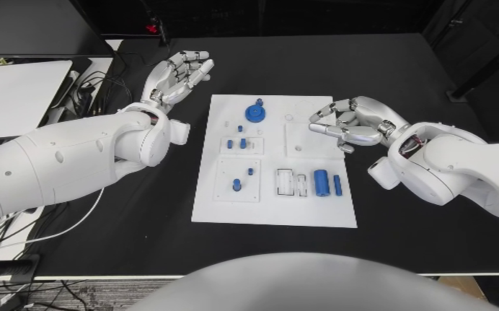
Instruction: Assemble the parts on the task board
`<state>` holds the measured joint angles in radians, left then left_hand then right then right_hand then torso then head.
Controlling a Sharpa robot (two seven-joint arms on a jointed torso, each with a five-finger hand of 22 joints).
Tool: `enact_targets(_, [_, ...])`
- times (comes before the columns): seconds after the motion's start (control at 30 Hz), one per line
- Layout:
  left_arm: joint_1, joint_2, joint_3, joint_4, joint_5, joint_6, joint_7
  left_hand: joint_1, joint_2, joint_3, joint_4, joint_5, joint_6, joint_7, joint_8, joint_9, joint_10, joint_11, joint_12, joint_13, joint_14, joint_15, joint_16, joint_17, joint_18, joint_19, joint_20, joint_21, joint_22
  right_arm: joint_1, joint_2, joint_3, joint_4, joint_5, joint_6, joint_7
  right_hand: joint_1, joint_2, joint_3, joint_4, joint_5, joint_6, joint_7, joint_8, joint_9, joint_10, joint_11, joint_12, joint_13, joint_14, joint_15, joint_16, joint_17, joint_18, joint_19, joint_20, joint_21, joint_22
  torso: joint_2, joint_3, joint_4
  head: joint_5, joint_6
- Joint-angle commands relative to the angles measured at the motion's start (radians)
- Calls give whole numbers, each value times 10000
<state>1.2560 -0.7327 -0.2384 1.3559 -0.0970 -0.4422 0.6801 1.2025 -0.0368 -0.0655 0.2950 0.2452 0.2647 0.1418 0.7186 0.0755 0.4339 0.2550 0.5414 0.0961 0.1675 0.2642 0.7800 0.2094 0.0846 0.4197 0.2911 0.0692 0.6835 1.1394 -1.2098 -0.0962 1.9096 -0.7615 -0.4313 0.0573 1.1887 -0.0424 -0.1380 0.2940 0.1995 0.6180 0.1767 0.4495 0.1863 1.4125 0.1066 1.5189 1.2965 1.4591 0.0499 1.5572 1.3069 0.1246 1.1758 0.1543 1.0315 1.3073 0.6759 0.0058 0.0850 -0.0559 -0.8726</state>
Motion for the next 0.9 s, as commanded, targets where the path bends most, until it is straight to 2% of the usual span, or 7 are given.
enact_targets(0.03, [15, 34, 10, -7, 7, 39, 899, -17, -9, 1, 0, 60, -84, 1541, 51, -12, -79, 24, 77, -14, -62, -27, 50, -24, 25, 62, -9, 45, 4, 10, -217, -6, 132, -1070, -29, -1386, -31, 120, -61, 27, 103, -157, 16, 788, 181, 1583, 46, 519, 2743, 1117, 63, 136, 2639, -214, 695, 67, 1046, 1263, 15, -2, 12, -353, 0])
enact_targets(0.17, [15, 58, 10, -5, 7, 39, 894, -17, -7, 1, 0, 60, -84, 1541, 52, -12, -79, 24, 78, -15, -62, -27, 51, -25, 25, 63, -9, 45, 4, 2, -517, -105, 299, -1786, -41, -2240, -27, 128, -66, 2, 773, 206, 48, 1861, 477, 1583, 18, 519, 2743, 1117, 49, 136, 2639, -742, 2541, 111, 3511, 1971, 30, 4, 30, -703, 0])
enact_targets(0.3, [13, 37, 10, -12, 7, 29, 879, -16, 30, 11, -2, 61, -87, 1541, 62, -17, -85, 24, 102, -23, -63, -27, 70, -45, 26, 62, -9, 47, -3, -6, -680, -233, 391, -2651, 139, -3056, 82, 317, -47, -44, 1065, 449, -115, 2607, 710, 1583, -90, 519, 2743, 1117, -65, 136, 2639, -1246, 3950, -17, 5393, 2635, 11, -22, -62, -679, 0])
enact_targets(0.4, [10, 1, 10, 2, 7, 19, 877, -16, 30, 11, -2, 61, -87, 1541, 62, -17, -85, 24, 102, -23, -63, -27, 70, -45, 26, 62, -9, 47, -3, -24, -759, -280, 464, -3069, 251, -3595, 6, 332, -120, -25, 1099, 329, -125, 2766, 763, 1583, -119, 519, 2743, 1117, -112, 136, 2639, -1246, 3950, -66, 5393, 2635, 20, -24, -78, -766, 0])
enact_targets(0.5, [9, -27, 10, 21, 7, 11, 878, -16, 30, 11, -2, 61, -87, 1541, 62, -17, -85, 24, 102, -23, -63, -27, 70, -45, 26, 62, -9, 47, -3, -75, -855, -311, 659, -3561, 369, -4290, -198, 308, -201, -11, 982, 144, -93, 2851, 790, 1583, -75, 519, 2743, 1117, -139, 136, 2639, -1246, 3950, -104, 5393, 2635, 24, -25, -58, -990, 0])
enact_targets(0.6, [8, -56, 10, 38, 7, 6, 878, -9, 65, 21, -5, 59, -89, 1542, 72, -20, -92, 23, 123, -31, -65, -27, 87, -64, 26, 65, -9, 50, -5, -118, -894, -328, 905, -4138, 491, -5127, -312, 358, -212, -8, 881, 130, -89, 2963, 826, 1583, -62, 519, 2743, 1117, -169, 136, 2639, -1246, 3950, -125, 5393, 2635, 21, -37, -83, -1204, 0])
enact_targets(0.9, [7, -138, 10, 73, 7, 3, 872, -9, 65, 21, -5, 59, -89, 1542, 72, -20, -92, 23, 123, -31, -65, -27, 87, -64, 26, 65, -9, 50, -5, -215, -808, -346, 1284, -5105, 798, -6510, -468, 392, -189, -10, 760, 255, -141, 3153, 865, 1583, -104, 519, 2743, 1117, -228, 136, 2639, -1246, 3950, -178, 5393, 2635, 15, -102, -153, -1448, 0])
